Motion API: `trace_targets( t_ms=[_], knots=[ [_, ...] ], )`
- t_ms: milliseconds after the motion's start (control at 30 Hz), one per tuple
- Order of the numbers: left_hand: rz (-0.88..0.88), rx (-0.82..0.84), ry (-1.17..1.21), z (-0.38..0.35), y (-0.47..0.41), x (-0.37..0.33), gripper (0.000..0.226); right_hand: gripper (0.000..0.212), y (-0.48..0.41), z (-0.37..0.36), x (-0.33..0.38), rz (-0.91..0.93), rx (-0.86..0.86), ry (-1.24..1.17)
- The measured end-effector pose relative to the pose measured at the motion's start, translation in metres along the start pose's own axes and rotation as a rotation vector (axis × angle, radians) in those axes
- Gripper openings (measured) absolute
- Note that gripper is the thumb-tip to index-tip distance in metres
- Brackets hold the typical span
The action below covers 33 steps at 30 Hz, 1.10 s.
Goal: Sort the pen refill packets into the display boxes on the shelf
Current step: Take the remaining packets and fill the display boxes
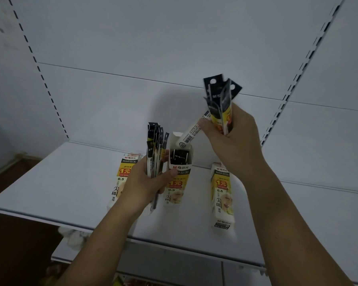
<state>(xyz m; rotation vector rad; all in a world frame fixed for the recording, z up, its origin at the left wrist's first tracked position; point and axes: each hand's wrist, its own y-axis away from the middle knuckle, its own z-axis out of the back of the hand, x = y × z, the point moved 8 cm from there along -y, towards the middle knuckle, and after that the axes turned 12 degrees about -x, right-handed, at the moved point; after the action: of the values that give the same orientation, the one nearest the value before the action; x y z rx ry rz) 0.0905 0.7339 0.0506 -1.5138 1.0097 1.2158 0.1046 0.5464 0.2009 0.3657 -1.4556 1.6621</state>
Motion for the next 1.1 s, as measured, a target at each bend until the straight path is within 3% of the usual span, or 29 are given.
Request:
trace_targets(
  t_ms=[133,267,467,667,900,1100],
  knots=[
    [0.006,-0.005,0.001,0.002,-0.001,0.002,0.014,0.036,0.003,-0.01,0.001,0.005,0.124,0.06],
    [0.01,-0.01,0.007,0.004,-0.003,0.004,0.018,0.025,0.01,-0.024,-0.01,0.006,0.205,0.129],
    [0.001,-0.008,-0.004,0.002,-0.003,0.002,0.015,0.024,0.01,-0.03,-0.008,0.027,0.256,0.156],
    [0.012,-0.004,-0.006,0.003,-0.002,0.003,0.016,0.036,0.001,-0.016,0.0,0.034,0.242,0.157],
    [0.013,0.005,0.027,0.0,-0.001,0.0,0.031,0.028,0.01,-0.028,-0.01,0.02,0.233,0.136],
    [0.028,-0.011,0.019,0.001,-0.003,0.004,0.021,0.03,0.007,-0.021,-0.014,-0.012,0.208,0.147]
  ],
)
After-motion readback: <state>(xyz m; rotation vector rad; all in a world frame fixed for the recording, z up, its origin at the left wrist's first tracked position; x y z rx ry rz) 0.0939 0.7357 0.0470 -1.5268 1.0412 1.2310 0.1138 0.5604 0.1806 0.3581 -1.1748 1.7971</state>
